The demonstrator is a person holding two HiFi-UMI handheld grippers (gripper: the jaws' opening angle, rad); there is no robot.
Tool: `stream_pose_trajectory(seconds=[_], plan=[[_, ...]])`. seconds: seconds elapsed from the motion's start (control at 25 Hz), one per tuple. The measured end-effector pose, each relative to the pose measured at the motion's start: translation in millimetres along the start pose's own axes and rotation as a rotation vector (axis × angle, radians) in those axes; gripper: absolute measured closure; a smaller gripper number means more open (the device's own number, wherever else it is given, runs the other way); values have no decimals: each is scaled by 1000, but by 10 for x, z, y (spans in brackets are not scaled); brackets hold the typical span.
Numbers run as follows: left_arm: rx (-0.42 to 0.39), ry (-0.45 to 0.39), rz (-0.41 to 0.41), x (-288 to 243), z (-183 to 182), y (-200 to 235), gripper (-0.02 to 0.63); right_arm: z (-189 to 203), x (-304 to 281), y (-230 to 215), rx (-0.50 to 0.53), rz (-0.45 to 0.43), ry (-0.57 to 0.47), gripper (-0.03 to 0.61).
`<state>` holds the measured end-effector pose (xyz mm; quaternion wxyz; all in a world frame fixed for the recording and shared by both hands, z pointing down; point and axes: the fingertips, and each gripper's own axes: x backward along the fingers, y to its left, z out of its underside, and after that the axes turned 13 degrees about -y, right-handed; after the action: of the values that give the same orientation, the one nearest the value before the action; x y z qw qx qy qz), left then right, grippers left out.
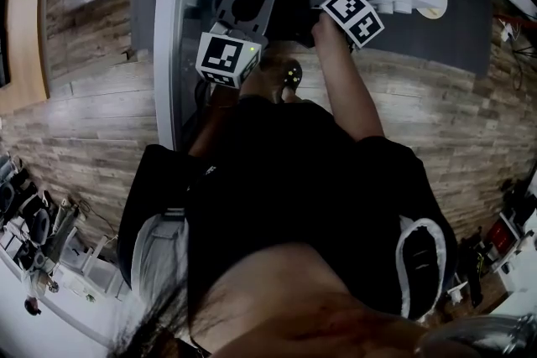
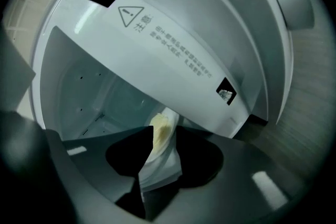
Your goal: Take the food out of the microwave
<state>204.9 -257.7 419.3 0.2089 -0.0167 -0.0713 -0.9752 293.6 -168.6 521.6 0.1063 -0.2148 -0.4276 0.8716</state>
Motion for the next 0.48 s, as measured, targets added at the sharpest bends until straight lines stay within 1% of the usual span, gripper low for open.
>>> stream_pose_trajectory(seconds=[0.16, 0.32, 0.48], plan=[[-5, 1, -9, 25, 5, 27, 606, 2, -7, -63, 17, 24, -8, 523], [-8, 3, -16, 27, 10, 60, 606, -22, -9, -81, -10, 21, -27, 533], [-4, 7, -20, 21, 15, 68, 606, -23, 51, -105, -85, 17, -50, 541]])
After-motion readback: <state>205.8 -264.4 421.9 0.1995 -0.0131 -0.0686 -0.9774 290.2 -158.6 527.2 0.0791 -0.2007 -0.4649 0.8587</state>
